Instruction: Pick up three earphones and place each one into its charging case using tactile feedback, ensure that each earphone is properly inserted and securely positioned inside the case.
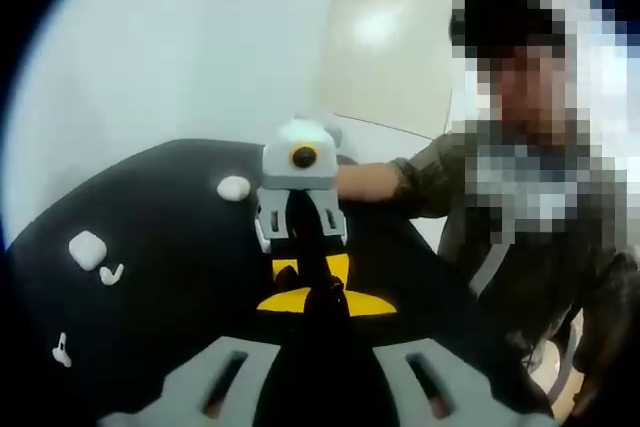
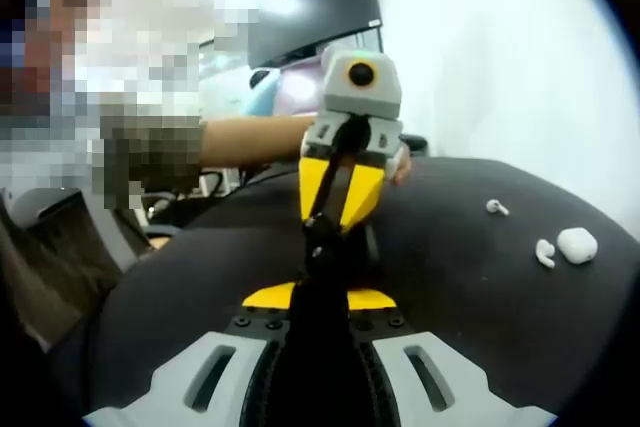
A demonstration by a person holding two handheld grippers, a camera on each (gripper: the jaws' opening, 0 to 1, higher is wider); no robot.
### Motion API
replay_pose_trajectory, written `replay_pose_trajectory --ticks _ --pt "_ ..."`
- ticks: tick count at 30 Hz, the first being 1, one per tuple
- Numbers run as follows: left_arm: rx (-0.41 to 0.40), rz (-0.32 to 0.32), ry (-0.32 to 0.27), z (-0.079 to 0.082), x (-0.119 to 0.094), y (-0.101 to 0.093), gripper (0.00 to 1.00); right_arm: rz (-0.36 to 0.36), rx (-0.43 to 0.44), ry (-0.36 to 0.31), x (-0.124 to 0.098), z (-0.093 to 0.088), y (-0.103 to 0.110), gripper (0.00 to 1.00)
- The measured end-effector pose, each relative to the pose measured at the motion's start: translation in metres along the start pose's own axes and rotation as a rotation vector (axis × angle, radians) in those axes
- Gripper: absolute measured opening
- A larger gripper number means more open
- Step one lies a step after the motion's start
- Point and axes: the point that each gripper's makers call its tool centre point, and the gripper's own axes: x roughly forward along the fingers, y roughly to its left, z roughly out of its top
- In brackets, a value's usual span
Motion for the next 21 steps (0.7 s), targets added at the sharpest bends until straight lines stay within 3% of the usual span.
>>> replay_pose_trajectory --ticks 5,11,21 --pt "0.005 0.008 -0.016 0.004 -0.005 0.001 0.09 0.001 0.0 0.0 0.0 0.0 0.0 0.18" --pt "0.026 0.01 -0.121 0.026 -0.004 -0.008 0.08 0.001 0.0 0.0 0.0 0.0 0.0 0.18" --pt "0.063 0.038 -0.076 0.022 0.007 -0.01 0.07 0.001 0.0 0.0 0.0 -0.001 0.0 0.18"
